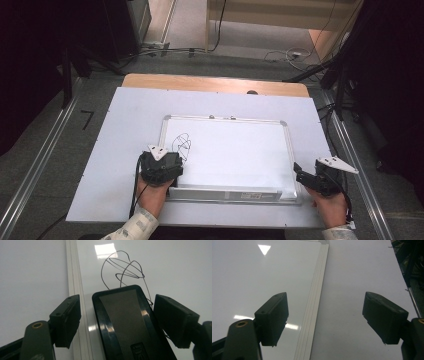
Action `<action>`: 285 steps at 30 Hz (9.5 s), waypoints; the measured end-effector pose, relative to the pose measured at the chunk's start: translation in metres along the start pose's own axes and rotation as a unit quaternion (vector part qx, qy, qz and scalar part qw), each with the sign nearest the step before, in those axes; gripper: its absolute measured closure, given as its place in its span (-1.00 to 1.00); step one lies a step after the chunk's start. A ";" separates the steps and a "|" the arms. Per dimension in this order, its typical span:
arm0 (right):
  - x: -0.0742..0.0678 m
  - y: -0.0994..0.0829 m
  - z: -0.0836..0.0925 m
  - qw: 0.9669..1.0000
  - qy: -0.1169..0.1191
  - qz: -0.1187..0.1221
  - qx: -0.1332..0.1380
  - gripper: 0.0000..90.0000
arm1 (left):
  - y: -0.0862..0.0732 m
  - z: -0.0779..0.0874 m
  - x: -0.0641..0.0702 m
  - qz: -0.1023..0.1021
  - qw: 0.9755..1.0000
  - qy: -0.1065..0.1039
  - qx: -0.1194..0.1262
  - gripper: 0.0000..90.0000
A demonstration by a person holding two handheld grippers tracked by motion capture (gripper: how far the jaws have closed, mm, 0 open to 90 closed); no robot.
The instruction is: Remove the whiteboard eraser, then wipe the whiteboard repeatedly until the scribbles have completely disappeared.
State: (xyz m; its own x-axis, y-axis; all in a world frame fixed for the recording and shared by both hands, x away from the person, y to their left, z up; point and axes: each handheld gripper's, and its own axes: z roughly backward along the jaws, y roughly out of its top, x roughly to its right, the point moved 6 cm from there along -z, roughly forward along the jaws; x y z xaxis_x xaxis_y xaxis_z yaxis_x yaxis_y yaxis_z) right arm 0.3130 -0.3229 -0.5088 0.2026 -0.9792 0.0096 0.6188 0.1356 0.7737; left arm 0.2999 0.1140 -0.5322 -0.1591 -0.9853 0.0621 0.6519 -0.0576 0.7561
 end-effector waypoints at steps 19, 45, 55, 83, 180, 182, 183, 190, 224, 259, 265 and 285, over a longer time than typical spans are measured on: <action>0.000 0.000 0.000 1.000 -0.001 -0.001 -0.001 -0.56 | 0.001 0.001 0.001 -0.005 0.999 -0.036 -0.010 -0.18; -0.001 -0.001 0.000 1.000 -0.001 0.003 0.000 -0.56 | -0.003 -0.005 0.002 -0.024 0.999 -0.043 -0.013 -0.17; 0.000 0.000 0.000 1.000 0.000 0.000 0.000 -0.57 | 0.002 0.000 -0.002 -0.014 0.999 -0.050 -0.001 -0.15; 0.000 0.001 0.000 1.000 0.003 0.001 0.002 -0.56 | 0.019 0.027 -0.022 0.003 0.998 -0.029 0.063 -0.16; -0.002 0.000 -0.003 1.000 0.003 0.003 -0.003 -0.57 | 0.056 -0.063 -0.001 -0.008 1.000 -0.003 0.022 -0.12; -0.002 0.000 -0.003 1.000 0.004 0.004 -0.004 -0.57 | 0.056 -0.063 0.002 -0.011 1.000 -0.005 0.022 -0.12; -0.002 0.000 -0.003 1.000 0.004 0.005 -0.003 -0.57 | 0.056 -0.062 0.004 -0.015 1.000 -0.005 0.020 -0.12; -0.002 0.000 -0.003 1.000 0.003 0.003 -0.004 -0.56 | 0.054 -0.062 0.012 -0.021 0.999 -0.016 0.022 -0.12; 0.000 -0.001 -0.001 1.000 0.002 0.001 -0.002 -0.57 | 0.058 -0.065 -0.007 -0.016 0.999 -0.011 0.025 -0.11; -0.003 0.000 -0.004 1.000 0.003 0.006 -0.006 -0.56 | 0.055 -0.062 0.007 -0.056 0.998 -0.035 0.008 -0.10; -0.002 0.000 -0.004 1.000 0.003 0.006 -0.006 -0.56 | 0.056 -0.062 -0.008 -0.038 0.999 -0.017 0.009 -0.10; -0.003 0.000 -0.004 1.000 0.000 0.006 -0.006 -0.57 | 0.030 -0.035 0.019 -0.064 0.996 -0.060 -0.008 -0.11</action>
State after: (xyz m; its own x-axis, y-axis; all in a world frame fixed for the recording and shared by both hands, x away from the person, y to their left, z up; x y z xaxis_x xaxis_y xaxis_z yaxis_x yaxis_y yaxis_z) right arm 0.3150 -0.3191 -0.5114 0.2106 -0.9774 0.0184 0.6251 0.1491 0.7662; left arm 0.3429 0.0875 -0.5311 -0.3292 -0.9433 0.0436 0.6319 -0.1857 0.7525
